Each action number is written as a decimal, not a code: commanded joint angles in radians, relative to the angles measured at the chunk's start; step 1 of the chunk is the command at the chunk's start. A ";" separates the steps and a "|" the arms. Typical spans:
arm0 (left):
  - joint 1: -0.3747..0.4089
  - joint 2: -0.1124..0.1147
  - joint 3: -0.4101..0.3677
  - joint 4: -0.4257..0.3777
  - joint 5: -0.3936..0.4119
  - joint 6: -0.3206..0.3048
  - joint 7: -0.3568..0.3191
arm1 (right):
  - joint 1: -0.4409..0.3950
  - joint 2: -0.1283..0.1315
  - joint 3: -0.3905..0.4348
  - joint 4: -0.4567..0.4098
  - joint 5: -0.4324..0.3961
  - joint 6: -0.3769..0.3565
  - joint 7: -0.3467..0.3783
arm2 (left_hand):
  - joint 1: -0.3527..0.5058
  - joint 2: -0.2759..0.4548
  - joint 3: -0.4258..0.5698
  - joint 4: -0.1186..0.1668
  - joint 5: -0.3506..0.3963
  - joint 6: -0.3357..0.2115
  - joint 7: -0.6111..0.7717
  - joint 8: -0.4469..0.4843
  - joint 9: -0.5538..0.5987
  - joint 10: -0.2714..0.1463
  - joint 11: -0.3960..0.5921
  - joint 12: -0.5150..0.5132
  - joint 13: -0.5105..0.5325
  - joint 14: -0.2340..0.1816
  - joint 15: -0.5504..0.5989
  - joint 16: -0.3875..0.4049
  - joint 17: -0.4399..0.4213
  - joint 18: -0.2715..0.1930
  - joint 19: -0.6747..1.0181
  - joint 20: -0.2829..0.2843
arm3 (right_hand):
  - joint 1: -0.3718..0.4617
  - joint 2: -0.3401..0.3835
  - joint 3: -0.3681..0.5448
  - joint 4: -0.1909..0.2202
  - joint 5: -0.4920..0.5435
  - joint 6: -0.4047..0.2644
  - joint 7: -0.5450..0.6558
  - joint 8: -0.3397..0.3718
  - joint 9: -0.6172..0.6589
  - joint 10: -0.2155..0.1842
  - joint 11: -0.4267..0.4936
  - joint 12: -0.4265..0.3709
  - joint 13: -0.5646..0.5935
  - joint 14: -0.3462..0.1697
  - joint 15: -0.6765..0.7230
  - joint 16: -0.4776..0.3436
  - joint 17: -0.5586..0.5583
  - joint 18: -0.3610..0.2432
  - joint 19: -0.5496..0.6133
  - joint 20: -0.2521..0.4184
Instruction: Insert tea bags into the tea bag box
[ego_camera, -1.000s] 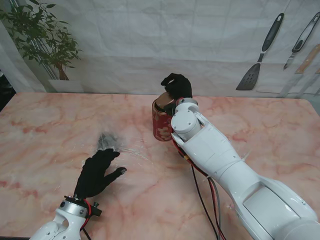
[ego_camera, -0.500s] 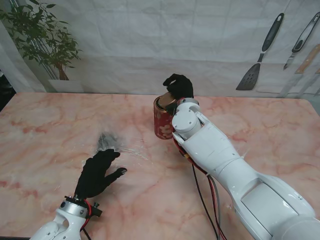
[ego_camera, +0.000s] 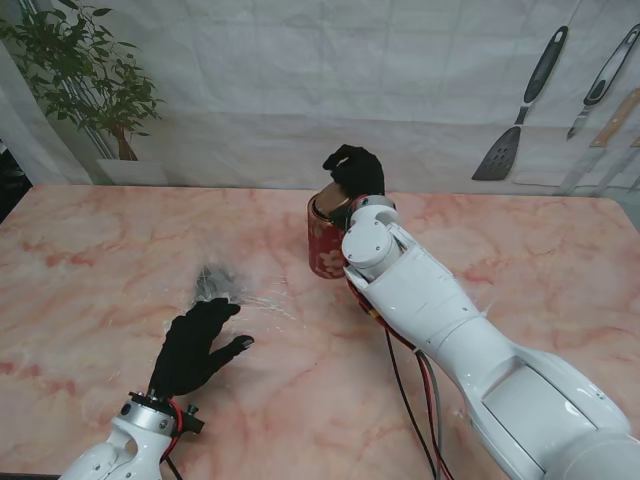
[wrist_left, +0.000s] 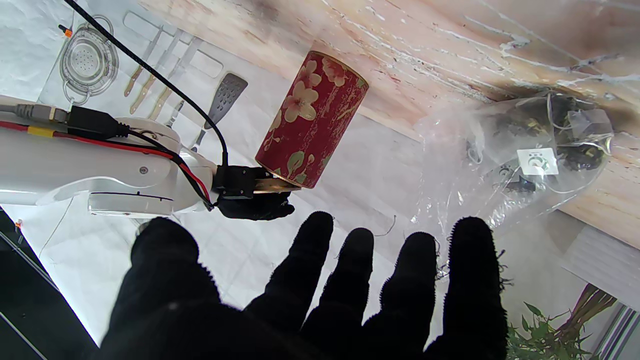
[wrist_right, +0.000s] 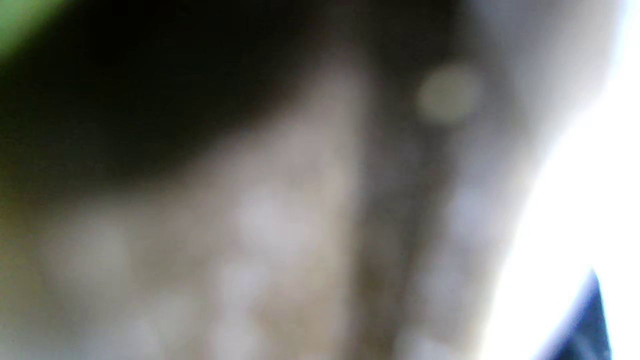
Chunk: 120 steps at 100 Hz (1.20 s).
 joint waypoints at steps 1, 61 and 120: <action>0.001 0.000 0.001 -0.003 0.000 -0.005 -0.012 | 0.009 0.003 -0.005 0.007 -0.023 -0.001 0.000 | 0.019 -0.005 0.010 0.012 0.027 -0.001 0.006 0.009 0.010 -0.028 0.011 0.016 0.005 -0.028 0.003 0.011 -0.012 -0.025 0.012 0.000 | -0.059 -0.010 -0.057 -0.062 -0.037 0.056 0.014 0.003 -0.034 0.003 0.015 0.019 0.054 -0.013 0.324 0.101 -0.019 -0.093 0.056 0.019; -0.002 0.000 0.003 0.002 -0.005 -0.012 -0.013 | 0.010 0.051 -0.032 -0.001 -0.138 0.028 0.056 | 0.029 0.001 0.010 0.012 0.026 -0.005 0.008 0.017 0.011 -0.031 0.014 0.020 0.005 -0.031 0.001 0.010 -0.013 -0.025 0.009 -0.001 | -0.316 -0.074 0.026 0.049 -0.225 0.077 -0.336 0.222 -0.402 -0.060 0.043 0.010 -0.306 -0.039 0.192 0.151 -0.376 -0.127 -0.164 0.118; -0.005 -0.001 0.006 0.005 -0.002 -0.012 -0.004 | -0.019 0.081 -0.007 -0.060 -0.106 0.041 0.130 | 0.028 0.000 0.009 0.012 0.026 -0.005 0.007 0.019 0.010 -0.031 0.013 0.020 0.006 -0.031 0.001 0.010 -0.013 -0.025 0.007 0.000 | -0.314 -0.045 0.000 0.055 -0.262 0.083 -0.372 0.244 -0.445 -0.072 0.039 0.014 -0.328 -0.051 0.182 0.157 -0.405 -0.134 -0.196 0.145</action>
